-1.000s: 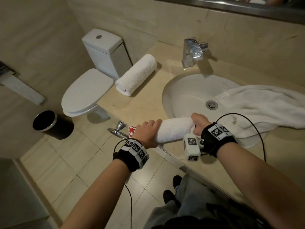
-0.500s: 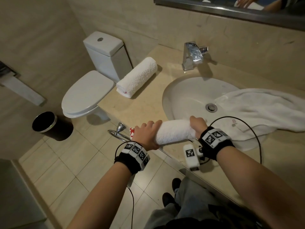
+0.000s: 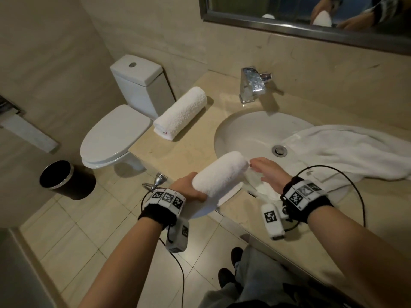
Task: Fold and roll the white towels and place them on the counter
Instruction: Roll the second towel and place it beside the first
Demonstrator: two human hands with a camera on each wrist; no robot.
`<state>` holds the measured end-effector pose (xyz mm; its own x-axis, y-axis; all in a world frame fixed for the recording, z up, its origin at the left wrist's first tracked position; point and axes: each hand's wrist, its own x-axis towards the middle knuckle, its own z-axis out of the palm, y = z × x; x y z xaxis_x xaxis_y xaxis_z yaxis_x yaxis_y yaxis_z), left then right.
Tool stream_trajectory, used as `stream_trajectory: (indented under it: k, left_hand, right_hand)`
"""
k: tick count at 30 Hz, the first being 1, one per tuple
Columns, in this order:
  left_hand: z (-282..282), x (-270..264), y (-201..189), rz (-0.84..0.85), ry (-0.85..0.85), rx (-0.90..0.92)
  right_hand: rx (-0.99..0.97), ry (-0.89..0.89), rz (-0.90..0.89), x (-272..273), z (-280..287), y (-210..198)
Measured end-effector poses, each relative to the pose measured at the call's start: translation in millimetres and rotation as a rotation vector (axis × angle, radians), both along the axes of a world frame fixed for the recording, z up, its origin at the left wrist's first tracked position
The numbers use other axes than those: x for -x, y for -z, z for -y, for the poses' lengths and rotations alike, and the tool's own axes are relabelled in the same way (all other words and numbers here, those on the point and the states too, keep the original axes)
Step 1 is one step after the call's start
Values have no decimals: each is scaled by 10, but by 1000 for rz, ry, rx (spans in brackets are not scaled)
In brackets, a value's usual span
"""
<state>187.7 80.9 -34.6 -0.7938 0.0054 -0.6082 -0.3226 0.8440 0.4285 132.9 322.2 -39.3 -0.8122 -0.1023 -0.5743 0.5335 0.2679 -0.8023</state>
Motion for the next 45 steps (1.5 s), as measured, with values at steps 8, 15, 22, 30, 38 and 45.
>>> stream_trajectory:
  k: [8,15,22,30,38,45]
  left_hand:
    - [-134,-269,-17,160,-525,-443]
    - [-116,-357,-5,285,-840,-792]
    - [-262,-248,-52,195,-1099,-1057]
    - [-512,-107,283,76,-1446,-846]
    - [-658,-203,166,-39,-1486,-670]
    - [-51,-348,185,-497,-991,-112]
  right_hand:
    - [-128,-190,36,-100,273,-13]
    - [-404,-398,88,-214,467,98]
    - [-448,-149,-146,-91,630,89]
    - [-145,-651,-208,-297,635,-81]
    - [-393,-816,-353,-333,534,-47]
    - [-605,-1057,-789,-82,97,68]
